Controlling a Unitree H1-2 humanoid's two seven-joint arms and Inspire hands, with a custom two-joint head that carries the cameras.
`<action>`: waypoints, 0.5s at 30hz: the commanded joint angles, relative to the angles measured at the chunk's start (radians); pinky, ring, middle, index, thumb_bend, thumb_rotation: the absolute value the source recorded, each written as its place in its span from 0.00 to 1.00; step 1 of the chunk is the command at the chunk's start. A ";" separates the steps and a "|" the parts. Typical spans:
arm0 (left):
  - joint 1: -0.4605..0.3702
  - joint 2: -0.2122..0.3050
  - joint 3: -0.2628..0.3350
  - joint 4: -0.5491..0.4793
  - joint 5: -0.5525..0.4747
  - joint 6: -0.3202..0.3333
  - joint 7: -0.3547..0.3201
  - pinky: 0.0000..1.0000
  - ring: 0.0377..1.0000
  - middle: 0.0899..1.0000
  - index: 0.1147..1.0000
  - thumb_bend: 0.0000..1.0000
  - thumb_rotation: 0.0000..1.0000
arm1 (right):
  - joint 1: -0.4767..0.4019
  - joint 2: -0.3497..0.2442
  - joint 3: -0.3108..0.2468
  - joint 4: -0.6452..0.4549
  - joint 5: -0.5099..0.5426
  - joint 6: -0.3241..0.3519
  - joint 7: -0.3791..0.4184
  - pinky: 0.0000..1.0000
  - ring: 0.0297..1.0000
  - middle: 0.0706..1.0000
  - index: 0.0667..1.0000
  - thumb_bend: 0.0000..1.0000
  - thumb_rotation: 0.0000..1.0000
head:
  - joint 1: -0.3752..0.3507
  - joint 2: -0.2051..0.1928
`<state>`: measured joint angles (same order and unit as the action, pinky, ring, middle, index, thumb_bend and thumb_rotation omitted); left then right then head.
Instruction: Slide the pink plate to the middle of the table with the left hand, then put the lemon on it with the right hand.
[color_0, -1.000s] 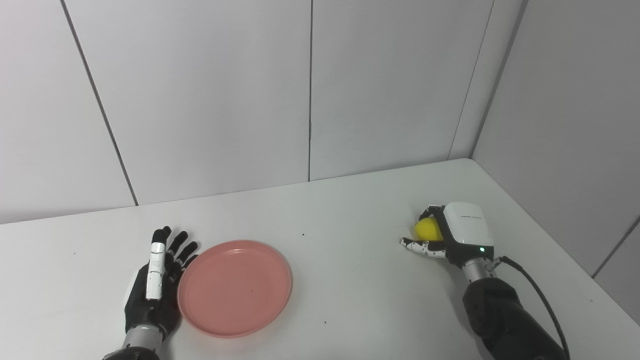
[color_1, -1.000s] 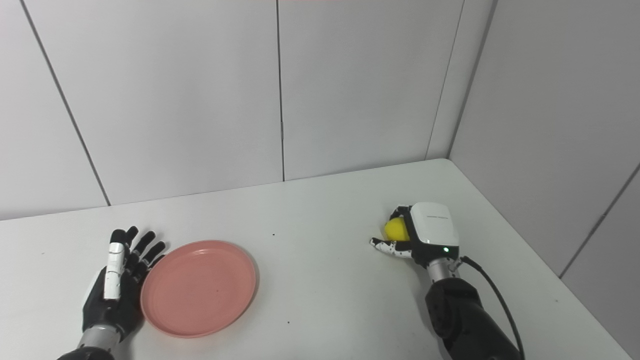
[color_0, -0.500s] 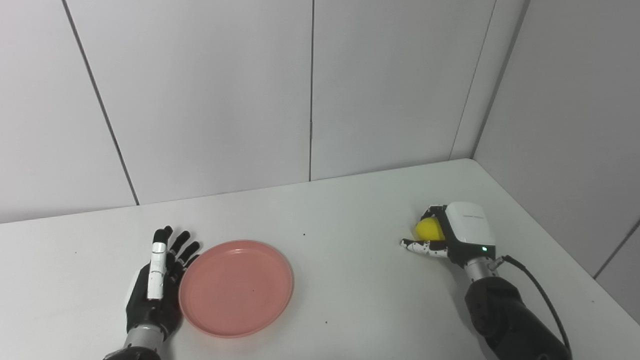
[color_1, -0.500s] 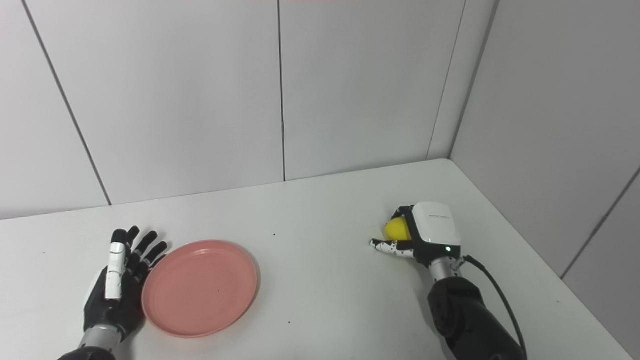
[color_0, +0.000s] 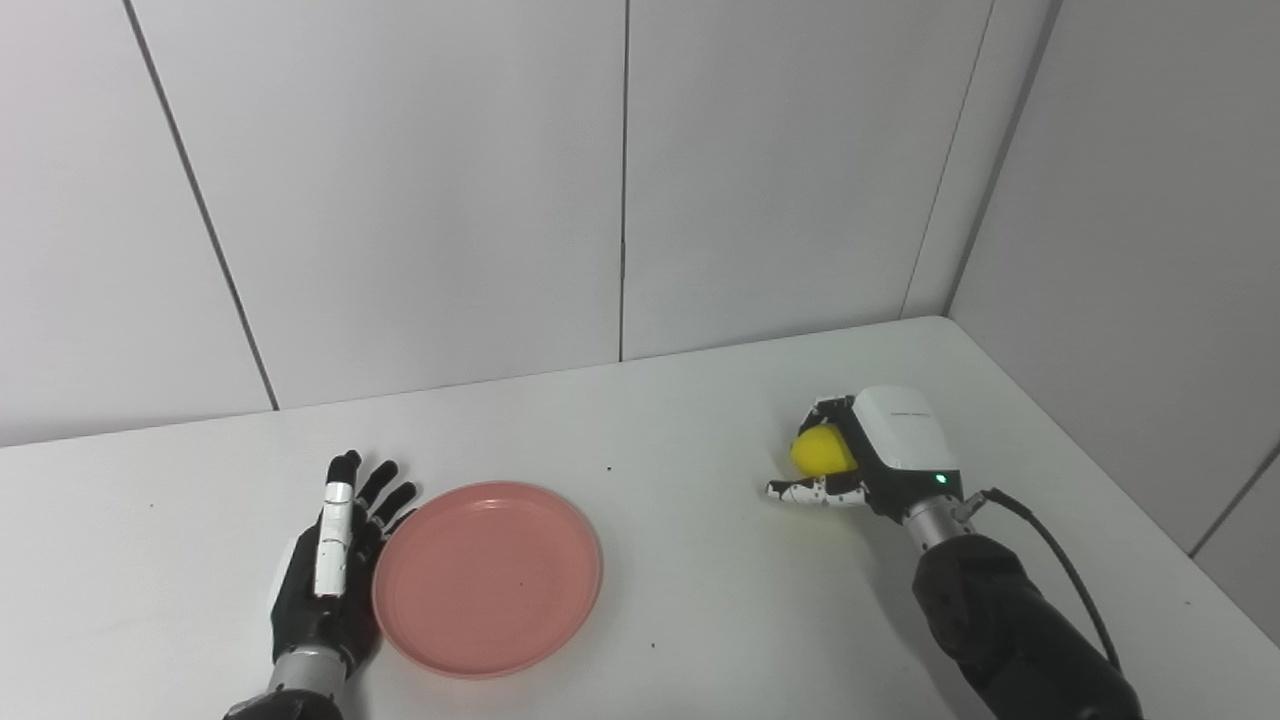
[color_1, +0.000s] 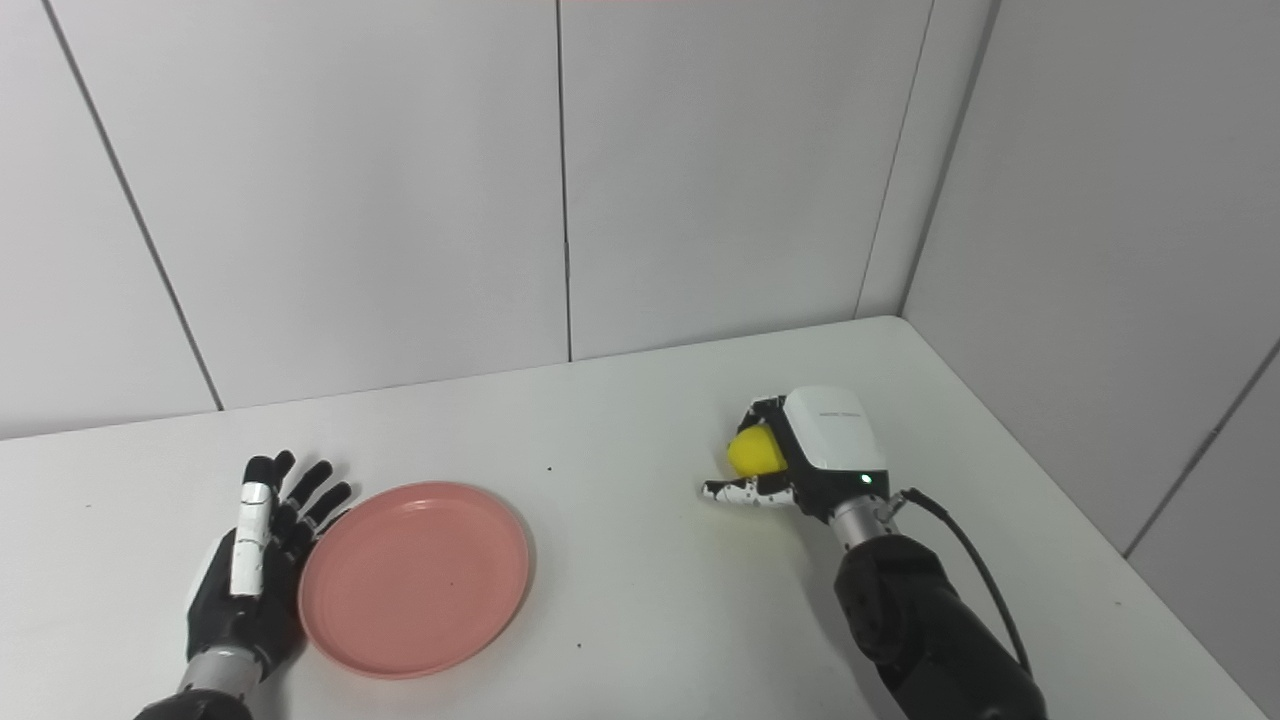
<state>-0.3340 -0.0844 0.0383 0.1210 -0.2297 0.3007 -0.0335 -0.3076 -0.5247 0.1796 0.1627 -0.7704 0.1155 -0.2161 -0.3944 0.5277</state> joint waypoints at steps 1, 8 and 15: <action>0.000 -0.018 -0.006 -0.004 0.005 0.029 0.008 0.84 0.88 0.92 0.97 0.79 0.82 | -0.058 -0.024 0.003 -0.040 -0.017 -0.053 -0.001 0.19 0.22 0.26 0.34 0.59 0.41 | 0.006 0.001; 0.007 -0.037 -0.024 -0.025 0.023 0.041 0.032 0.83 0.88 0.91 0.99 0.77 0.83 | -0.076 -0.013 0.027 -0.060 -0.042 -0.057 0.006 0.19 0.22 0.26 0.32 0.62 0.47 | 0.047 0.002; 0.010 -0.051 -0.036 -0.027 0.033 0.039 0.032 0.86 0.89 0.94 1.00 0.73 0.87 | -0.082 -0.011 0.043 -0.060 -0.044 -0.077 0.017 0.20 0.23 0.27 0.34 0.60 0.41 | 0.095 0.003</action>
<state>-0.3263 -0.1221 0.0105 0.0994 -0.2060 0.3205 -0.0067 -0.3413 -0.5215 0.2311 0.1245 -0.8088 0.0892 -0.1870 -0.3114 0.5292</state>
